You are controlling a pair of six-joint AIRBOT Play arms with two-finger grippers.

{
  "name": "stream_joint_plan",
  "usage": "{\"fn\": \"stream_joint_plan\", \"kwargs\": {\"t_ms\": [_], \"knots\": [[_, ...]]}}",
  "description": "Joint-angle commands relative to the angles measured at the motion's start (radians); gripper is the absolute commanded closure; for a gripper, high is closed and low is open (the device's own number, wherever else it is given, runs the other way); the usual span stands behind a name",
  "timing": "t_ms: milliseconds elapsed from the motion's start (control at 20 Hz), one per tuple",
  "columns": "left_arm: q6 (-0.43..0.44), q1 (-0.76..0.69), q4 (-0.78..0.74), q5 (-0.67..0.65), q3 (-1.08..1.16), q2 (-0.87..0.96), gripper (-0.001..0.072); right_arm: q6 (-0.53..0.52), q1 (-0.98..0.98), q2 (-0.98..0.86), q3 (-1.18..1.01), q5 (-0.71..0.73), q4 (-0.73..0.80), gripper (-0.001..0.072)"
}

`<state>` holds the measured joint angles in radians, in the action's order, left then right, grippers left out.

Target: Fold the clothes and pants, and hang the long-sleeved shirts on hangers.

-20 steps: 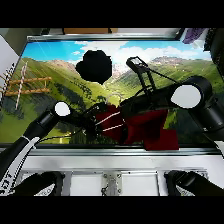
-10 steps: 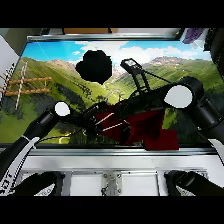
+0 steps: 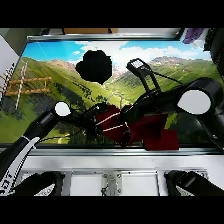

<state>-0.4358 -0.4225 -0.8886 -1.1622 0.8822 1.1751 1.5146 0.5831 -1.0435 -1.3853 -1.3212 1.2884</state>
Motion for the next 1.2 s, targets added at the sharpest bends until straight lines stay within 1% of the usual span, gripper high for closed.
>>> {"fn": "stream_joint_plan", "kwargs": {"t_ms": [0,150,250,350,450,550,600,650,750,800,950,1000,1050,1150], "knots": [[-0.002,0.000,0.000,0.002,0.001,0.000,0.0690,-0.053,-0.029,0.034,-0.001,-0.048,0.008,0.0032],[-0.002,0.000,0.000,-0.001,0.001,0.000,0.0689,-0.269,-0.148,0.031,0.000,-0.126,-0.097,0.0032],[-0.002,0.000,0.000,-0.006,0.001,0.000,0.0690,-0.412,-0.288,0.026,0.000,-0.128,-0.242,0.0032],[-0.002,0.000,0.000,-0.007,0.001,0.000,0.0689,-0.499,-0.432,0.010,0.002,-0.138,-0.393,0.0032],[-0.002,0.000,0.000,-0.008,0.001,0.000,0.0689,-0.506,-0.533,-0.008,0.002,-0.143,-0.465,0.0032],[-0.002,0.000,0.000,-0.008,0.001,0.000,0.0689,-0.506,-0.590,-0.022,0.002,-0.143,-0.470,0.0032],[-0.002,0.000,0.000,-0.008,0.001,0.000,0.0689,-0.474,-0.608,-0.027,0.002,-0.153,-0.481,0.0032],[-0.002,0.000,-0.001,-0.008,0.001,0.000,0.0689,-0.491,-0.618,-0.030,0.002,-0.150,-0.493,0.0032],[-0.002,0.000,0.000,-0.008,0.001,0.000,0.0689,-0.689,-0.655,-0.047,0.003,-0.174,-0.530,0.0032],[-0.002,0.000,0.000,-0.013,0.001,0.000,0.0689,-0.766,-0.695,-0.066,0.005,-0.224,-0.575,0.0032],[-0.002,0.000,0.000,-0.018,0.001,0.000,0.0689,-1.049,-0.880,-0.166,0.072,-0.462,-0.867,0.0032],[-0.002,0.000,0.000,-0.018,0.001,0.000,0.0689,-1.136,-0.943,-0.204,0.100,-0.526,-0.923,0.0032],[-0.002,0.000,0.000,-0.016,0.001,0.000,0.0689,-1.200,-1.000,-0.236,0.132,-0.520,-0.920,0.0032],[-0.002,0.000,0.000,-0.017,0.001,0.000,0.0689,-1.393,-1.077,-0.294,0.186,-0.521,-0.900,0.0032]]}}
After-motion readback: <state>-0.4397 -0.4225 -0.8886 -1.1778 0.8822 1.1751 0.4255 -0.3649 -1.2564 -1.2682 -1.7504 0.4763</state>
